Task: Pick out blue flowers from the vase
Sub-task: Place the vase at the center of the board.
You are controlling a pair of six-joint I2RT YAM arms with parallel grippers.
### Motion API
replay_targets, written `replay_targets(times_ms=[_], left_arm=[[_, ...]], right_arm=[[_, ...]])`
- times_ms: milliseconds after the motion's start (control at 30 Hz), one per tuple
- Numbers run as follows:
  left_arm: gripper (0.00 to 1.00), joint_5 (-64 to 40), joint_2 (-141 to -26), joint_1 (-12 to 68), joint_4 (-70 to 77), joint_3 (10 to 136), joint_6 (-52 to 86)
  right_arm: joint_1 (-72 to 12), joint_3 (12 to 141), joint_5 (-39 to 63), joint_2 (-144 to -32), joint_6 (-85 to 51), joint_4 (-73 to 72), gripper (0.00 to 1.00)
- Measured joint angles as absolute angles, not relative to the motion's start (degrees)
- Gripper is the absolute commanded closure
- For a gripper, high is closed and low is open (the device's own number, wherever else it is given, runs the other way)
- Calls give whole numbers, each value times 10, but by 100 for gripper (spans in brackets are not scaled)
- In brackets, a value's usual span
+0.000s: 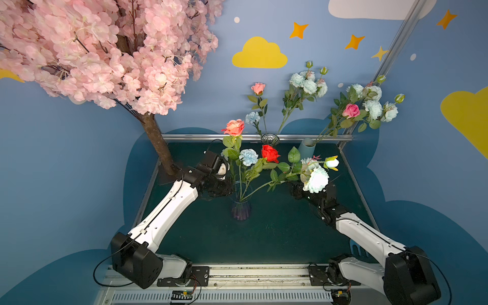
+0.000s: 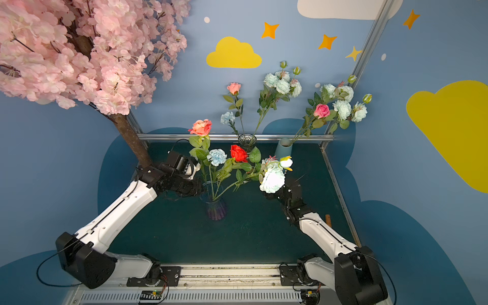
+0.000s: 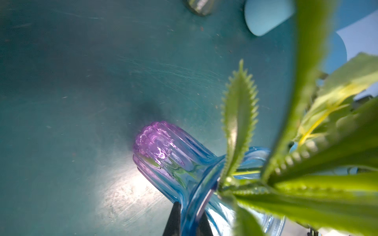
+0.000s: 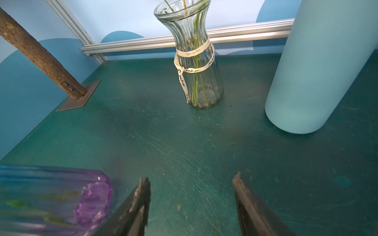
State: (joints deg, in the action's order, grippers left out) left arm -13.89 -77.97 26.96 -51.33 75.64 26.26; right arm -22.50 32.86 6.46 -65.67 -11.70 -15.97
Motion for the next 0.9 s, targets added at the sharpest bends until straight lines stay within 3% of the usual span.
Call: replay_targets(times_ms=[267, 633, 733, 900], left_arm=[[96, -133, -782, 332, -485, 756, 277], [96, -143, -835, 340, -446, 771, 286], [91, -148, -850, 340, -439, 782, 288], [71, -151, -861, 340, -413, 788, 290]], right_arm=[[-225, 329, 64, -657, -117, -160, 35], [-225, 329, 64, -661, -117, -159, 35], [-225, 329, 64, -662, -117, -158, 35], [-225, 329, 64, -662, -117, -157, 35]])
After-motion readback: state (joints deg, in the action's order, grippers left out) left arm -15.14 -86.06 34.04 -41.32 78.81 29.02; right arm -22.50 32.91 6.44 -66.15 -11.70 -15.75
